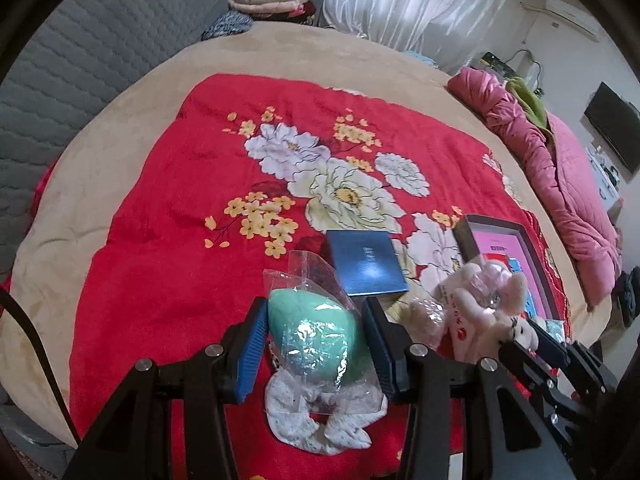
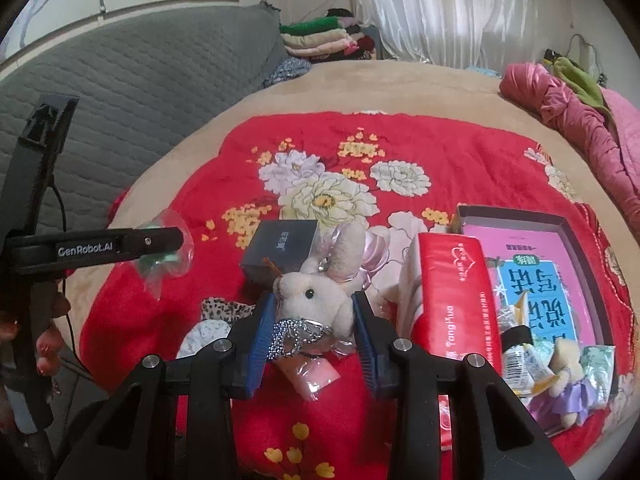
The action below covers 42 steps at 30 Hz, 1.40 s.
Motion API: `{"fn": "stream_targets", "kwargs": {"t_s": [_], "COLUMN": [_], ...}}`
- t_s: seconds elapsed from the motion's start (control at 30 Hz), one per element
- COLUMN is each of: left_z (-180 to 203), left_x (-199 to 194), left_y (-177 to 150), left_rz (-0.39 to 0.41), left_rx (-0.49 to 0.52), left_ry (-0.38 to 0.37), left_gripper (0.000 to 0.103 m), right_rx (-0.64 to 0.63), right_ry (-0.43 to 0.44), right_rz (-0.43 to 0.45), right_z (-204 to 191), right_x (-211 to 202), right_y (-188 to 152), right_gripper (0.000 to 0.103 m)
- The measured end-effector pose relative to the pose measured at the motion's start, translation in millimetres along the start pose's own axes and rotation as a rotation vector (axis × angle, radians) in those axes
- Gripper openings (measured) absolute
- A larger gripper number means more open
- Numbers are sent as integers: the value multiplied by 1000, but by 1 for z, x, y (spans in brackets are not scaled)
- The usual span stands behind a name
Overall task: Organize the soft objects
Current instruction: 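Carry the green sponge and white bunny into the pink tray with both tools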
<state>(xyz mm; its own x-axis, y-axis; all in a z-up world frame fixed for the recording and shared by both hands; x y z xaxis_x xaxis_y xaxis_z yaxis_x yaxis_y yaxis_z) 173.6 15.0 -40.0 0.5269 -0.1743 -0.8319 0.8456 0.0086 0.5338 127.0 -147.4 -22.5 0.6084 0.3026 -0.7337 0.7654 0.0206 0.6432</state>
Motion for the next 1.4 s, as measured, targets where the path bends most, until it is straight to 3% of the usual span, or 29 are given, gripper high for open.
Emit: {"fn": "stream_targets", "kwargs": {"t_s": [0.4,0.73,1.0,1.4], "left_z": [53,121,175,260], "left_x": [-32,-49,-51,-34], "left_y": [2,11,16,8], "left_rz": [40,69,79,42], "left_rx": [97,178,251,354], "left_ry": [-13,-86,-132,-227], "left_gripper": [48,48,48,48], "right_rx": [44,134,213,261], "right_ry": [-12,-95,-171,-214], "right_rz": [88,188,224,235], "right_z": [26,95,155,198], "right_x": [-49,-108,-142,-158], "right_y": [14,26,23,13], "right_gripper": [40,40,40,40]}}
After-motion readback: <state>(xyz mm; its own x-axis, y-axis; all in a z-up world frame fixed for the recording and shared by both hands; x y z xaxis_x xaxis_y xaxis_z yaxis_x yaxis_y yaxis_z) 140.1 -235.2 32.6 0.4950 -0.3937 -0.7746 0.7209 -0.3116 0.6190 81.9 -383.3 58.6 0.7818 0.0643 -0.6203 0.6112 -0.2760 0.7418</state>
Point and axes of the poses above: each gripper's, at about its wrist camera, not at the fingertips, and x roughly the way its jaws point, z to its right, y to its top, the point moved 9 cm from there along x, roughly the way its jaws point, and after that the axes turned 7 degrees about x, right-handed, at the moved point
